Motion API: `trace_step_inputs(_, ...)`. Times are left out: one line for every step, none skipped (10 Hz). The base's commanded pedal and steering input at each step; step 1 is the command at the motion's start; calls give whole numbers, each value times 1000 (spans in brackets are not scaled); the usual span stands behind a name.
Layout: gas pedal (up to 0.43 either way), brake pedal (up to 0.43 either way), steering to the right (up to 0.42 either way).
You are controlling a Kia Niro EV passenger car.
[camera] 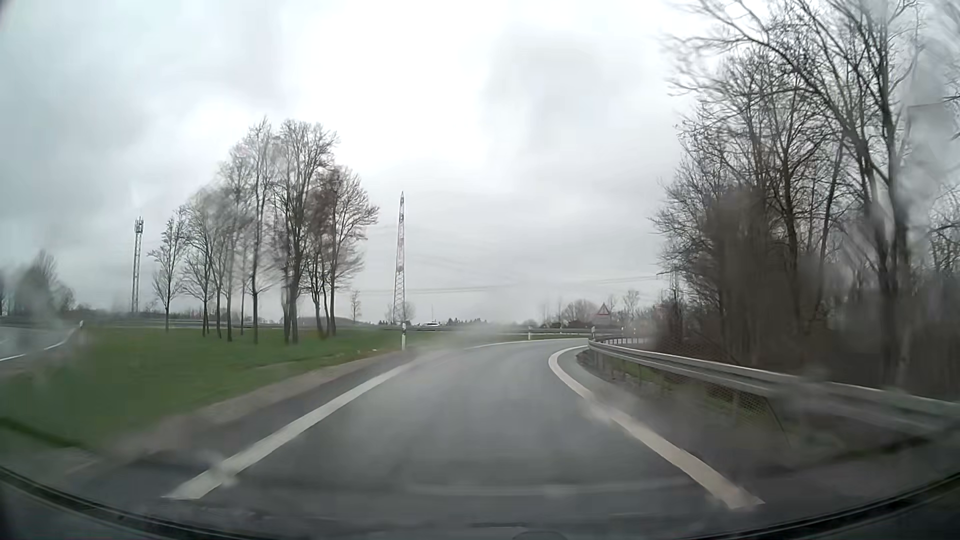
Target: Follow the waypoints while adhering to traffic rules and regulations
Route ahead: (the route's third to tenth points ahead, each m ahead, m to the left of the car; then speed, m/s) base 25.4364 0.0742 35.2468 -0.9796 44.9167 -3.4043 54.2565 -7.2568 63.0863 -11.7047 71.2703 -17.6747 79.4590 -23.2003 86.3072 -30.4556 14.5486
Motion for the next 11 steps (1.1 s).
trace_step_inputs(220,0,-3)
trace_step_inputs(209,0,1)
trace_step_inputs(197,0,1)
trace_step_inputs(189,0,1)
trace_step_inputs(189,0,3)
trace_step_inputs(189,0,6)
trace_step_inputs(189,0,10)
trace_step_inputs(189,0,14)
trace_step_inputs(177,0,19)
trace_step_inputs(177,0,26)
trace_step_inputs(150,0,34)
